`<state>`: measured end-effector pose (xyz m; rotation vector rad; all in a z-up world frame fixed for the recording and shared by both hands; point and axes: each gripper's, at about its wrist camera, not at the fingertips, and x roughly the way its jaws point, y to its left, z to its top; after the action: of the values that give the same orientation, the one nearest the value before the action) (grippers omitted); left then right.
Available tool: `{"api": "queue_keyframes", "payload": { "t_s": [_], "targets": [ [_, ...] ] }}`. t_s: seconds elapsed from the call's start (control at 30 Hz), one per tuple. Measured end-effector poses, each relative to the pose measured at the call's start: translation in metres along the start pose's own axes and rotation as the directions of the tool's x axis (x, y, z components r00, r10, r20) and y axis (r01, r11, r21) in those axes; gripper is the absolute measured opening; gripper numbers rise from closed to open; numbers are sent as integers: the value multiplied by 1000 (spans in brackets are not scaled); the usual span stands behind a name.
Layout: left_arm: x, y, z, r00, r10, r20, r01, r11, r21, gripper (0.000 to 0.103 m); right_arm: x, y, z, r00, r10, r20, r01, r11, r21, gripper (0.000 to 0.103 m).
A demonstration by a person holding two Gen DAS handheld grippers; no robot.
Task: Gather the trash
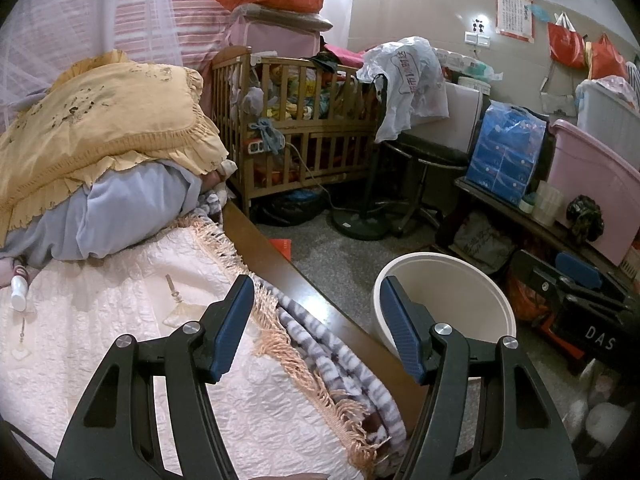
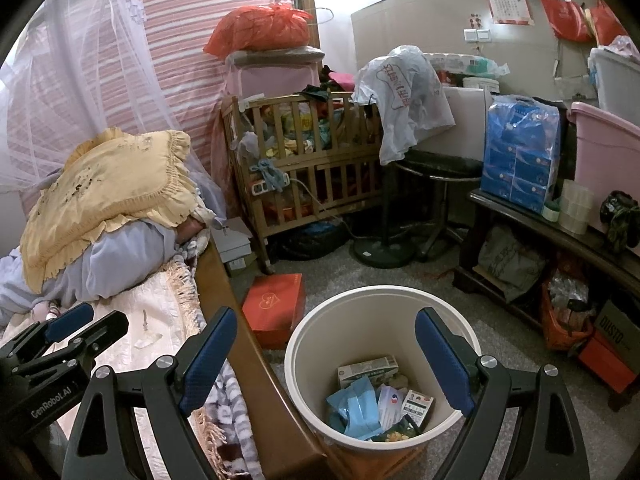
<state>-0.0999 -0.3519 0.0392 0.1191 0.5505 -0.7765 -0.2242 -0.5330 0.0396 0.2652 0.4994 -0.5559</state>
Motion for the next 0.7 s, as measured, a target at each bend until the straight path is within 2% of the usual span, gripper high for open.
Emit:
{"api": "queue_keyframes", "payload": {
  "t_s": [0.7],
  "targets": [
    [1,-3,-8,1000,-2,-5,2,1000,3,64,4,-5,-4,1000,5,-7,-5,1000,1,89]
  ]
}}
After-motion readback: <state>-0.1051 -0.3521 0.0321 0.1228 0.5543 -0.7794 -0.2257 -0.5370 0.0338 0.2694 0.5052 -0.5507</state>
